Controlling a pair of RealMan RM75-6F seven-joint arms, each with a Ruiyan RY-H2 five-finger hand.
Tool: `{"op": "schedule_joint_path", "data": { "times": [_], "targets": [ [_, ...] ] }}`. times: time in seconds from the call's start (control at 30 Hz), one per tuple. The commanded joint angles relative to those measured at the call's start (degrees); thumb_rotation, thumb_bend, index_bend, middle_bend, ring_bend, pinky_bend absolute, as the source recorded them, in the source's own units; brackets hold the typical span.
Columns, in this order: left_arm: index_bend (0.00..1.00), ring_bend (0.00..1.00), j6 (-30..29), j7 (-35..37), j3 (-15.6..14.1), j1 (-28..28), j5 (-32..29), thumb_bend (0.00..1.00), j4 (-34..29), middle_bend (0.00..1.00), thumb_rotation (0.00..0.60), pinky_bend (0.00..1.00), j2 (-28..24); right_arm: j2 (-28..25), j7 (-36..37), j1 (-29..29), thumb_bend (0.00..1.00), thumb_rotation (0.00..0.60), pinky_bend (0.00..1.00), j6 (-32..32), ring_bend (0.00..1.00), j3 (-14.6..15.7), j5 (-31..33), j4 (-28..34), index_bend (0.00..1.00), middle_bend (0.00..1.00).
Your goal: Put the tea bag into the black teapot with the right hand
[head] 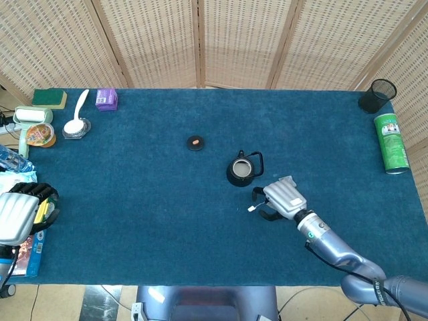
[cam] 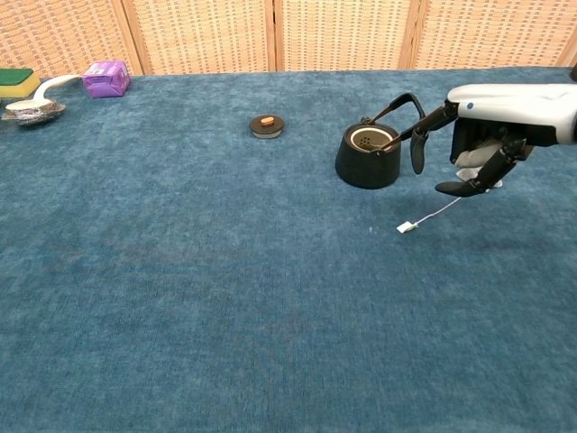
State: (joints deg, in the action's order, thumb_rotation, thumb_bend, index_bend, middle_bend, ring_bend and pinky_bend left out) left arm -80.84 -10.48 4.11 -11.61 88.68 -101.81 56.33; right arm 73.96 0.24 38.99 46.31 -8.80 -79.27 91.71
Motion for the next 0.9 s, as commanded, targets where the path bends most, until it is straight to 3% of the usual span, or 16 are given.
{"op": "schedule_joint_path", "data": {
  "times": [0.03,0.9],
  "targets": [
    [0.48,0.38,0.03,0.22,-0.02,-0.07,-0.08,0.33,0.28,0.45,0.600,0.35,0.12,1.15,-1.32,0.46,0.43,0.600,1.00,-0.36,1.00,0.27,1.29,-1.08,0.43,1.00],
    [0.48,0.38,-1.05,2.36,-0.81,0.52,0.02,0.33,2.04,0.45,0.600,0.35,0.37,10.00,-13.43,2.38,0.42,0.600,1.00,-0.16,1.00,2.19,12.37,-7.18,0.47,1.00]
  ]
}}
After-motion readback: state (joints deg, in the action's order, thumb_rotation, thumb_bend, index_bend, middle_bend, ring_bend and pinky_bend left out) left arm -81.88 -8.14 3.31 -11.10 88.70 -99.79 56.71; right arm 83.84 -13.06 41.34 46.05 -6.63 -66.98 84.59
